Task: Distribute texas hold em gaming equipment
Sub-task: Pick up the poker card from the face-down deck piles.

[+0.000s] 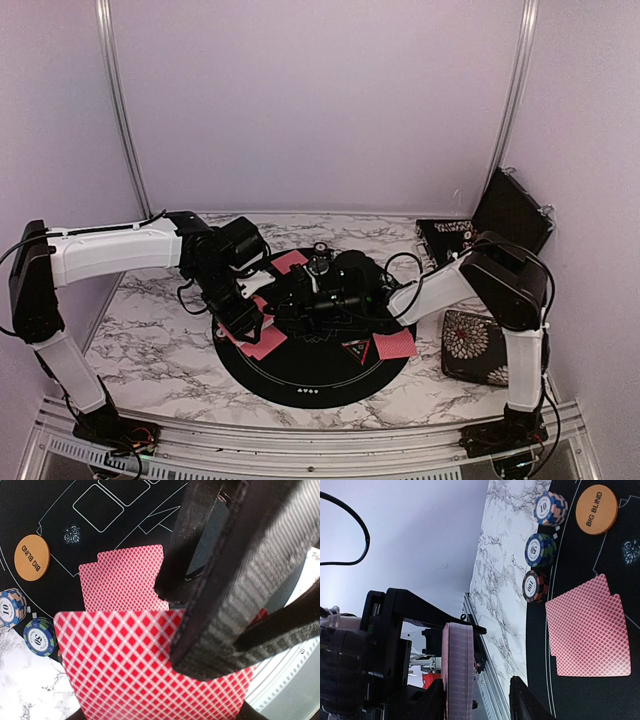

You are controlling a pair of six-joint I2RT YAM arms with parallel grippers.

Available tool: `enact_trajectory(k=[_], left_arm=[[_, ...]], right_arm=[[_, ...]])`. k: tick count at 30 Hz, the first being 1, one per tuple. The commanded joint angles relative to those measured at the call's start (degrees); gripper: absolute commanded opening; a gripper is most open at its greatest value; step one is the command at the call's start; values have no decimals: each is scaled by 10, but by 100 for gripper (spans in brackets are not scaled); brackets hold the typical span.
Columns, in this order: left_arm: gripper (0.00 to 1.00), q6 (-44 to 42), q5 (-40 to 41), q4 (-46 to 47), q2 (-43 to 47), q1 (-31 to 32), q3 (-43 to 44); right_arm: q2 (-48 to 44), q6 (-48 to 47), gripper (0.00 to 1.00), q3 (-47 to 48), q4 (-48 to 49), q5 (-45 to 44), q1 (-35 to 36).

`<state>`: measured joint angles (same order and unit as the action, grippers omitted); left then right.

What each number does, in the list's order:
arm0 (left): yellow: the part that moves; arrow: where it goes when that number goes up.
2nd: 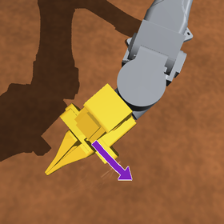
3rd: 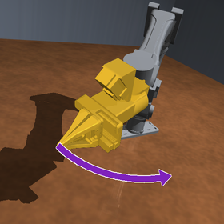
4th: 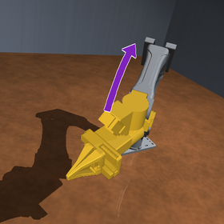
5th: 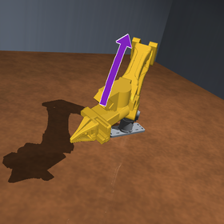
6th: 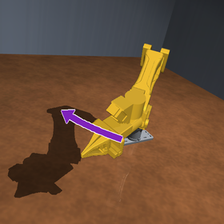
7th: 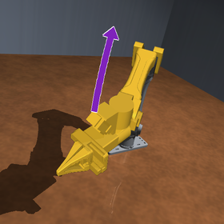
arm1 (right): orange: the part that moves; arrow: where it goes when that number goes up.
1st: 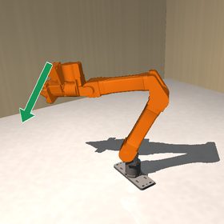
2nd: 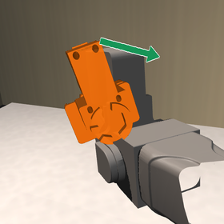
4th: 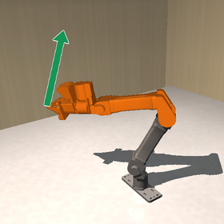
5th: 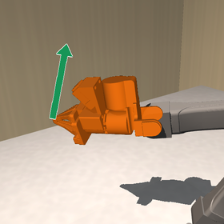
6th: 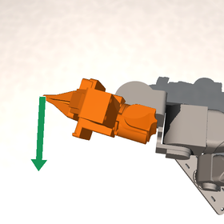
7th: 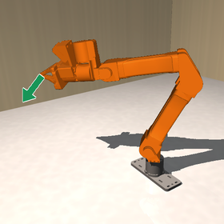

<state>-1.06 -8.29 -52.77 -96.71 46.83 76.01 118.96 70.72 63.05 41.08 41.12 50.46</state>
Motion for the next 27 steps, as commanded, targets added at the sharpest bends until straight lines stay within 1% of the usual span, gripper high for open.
enact_trajectory(k=[1,27], left_arm=[[55,-3,-2,5,21,0,6],[55,-2,-4,7,19,-1,1]], right_arm=[[-17,-12,42,-10,-32,-11,-6],[-74,-7,41,-35,-21,-11,-10]])
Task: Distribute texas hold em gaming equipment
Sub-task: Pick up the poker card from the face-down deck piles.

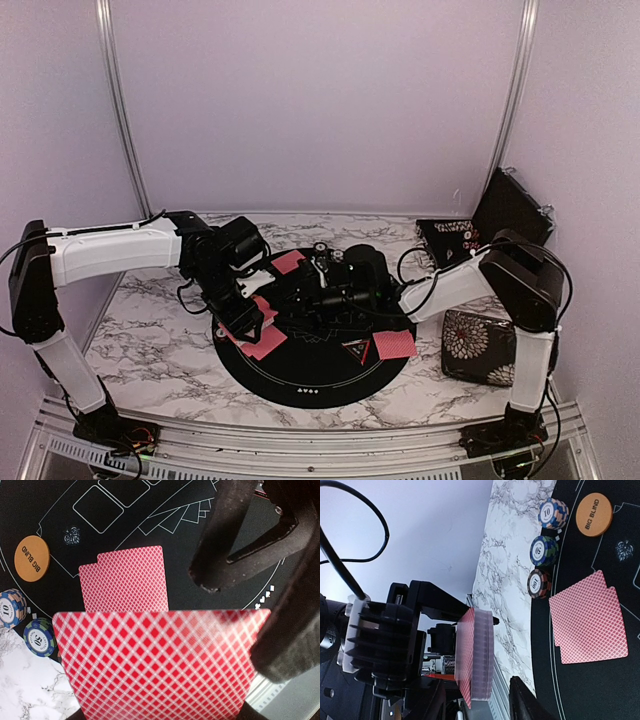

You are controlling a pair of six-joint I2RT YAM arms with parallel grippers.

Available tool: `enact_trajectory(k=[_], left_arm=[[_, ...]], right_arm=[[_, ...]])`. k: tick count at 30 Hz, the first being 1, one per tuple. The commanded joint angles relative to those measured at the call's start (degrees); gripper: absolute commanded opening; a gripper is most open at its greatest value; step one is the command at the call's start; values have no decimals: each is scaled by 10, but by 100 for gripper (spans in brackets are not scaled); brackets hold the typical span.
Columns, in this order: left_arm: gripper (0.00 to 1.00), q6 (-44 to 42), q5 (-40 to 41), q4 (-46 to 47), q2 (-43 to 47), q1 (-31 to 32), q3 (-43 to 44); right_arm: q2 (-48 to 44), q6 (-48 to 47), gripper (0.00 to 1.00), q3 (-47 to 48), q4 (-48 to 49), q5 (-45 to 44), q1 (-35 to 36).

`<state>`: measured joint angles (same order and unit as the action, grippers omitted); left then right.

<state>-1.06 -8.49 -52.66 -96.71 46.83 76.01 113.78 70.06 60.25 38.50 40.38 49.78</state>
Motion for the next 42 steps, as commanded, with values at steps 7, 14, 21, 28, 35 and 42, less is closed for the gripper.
enact_trajectory(k=[7,14,21,28,35,42], left_arm=[[55,-3,-2,5,18,-2,2],[55,-3,-4,5,17,-1,1],[55,-3,-5,6,17,-1,0],[55,-3,-6,6,14,-1,0],[55,-4,-7,6,13,-1,1],[55,-4,-8,6,12,-1,2]], right_arm=[[-22,12,30,-14,18,1,1],[-26,16,25,-15,22,2,2],[-24,14,21,-2,15,3,4],[-24,13,16,2,14,3,4],[-27,10,13,8,5,3,5],[-30,6,8,11,-3,2,5]])
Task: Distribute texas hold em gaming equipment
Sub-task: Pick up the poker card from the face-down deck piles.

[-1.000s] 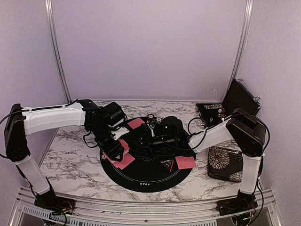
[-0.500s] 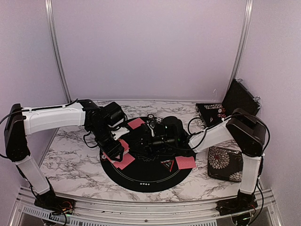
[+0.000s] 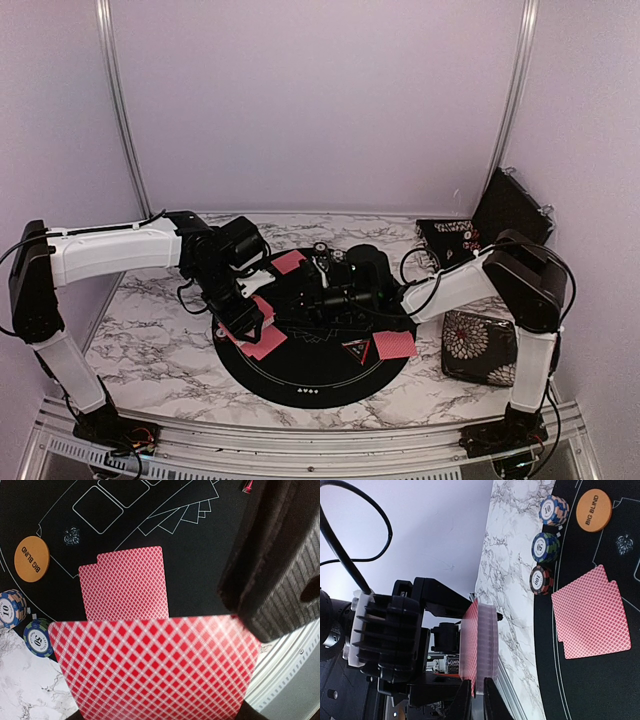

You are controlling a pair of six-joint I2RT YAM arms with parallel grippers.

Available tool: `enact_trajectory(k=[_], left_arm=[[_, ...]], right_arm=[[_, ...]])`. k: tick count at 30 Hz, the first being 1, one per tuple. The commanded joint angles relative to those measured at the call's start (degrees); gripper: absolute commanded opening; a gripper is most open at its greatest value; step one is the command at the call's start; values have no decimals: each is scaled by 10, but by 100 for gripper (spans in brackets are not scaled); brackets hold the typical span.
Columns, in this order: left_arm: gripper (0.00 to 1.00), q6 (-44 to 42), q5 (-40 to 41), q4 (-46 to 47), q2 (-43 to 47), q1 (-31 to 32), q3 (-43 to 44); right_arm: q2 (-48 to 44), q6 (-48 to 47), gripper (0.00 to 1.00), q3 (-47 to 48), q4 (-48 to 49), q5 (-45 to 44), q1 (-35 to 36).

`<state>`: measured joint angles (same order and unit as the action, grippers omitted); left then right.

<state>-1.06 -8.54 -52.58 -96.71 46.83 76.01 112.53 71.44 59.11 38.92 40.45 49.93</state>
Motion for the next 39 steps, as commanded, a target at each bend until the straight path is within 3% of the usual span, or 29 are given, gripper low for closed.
enact_trajectory(k=[1,15,39], left_arm=[[55,-4,-8,5,12,-1,1],[55,-4,-10,5,11,-1,2],[55,-1,-9,5,11,-1,-3]], right_arm=[[-17,-8,7,22,-7,2,3],[-27,-9,0,20,-11,0,-1],[-40,15,0,-12,27,3,-16]])
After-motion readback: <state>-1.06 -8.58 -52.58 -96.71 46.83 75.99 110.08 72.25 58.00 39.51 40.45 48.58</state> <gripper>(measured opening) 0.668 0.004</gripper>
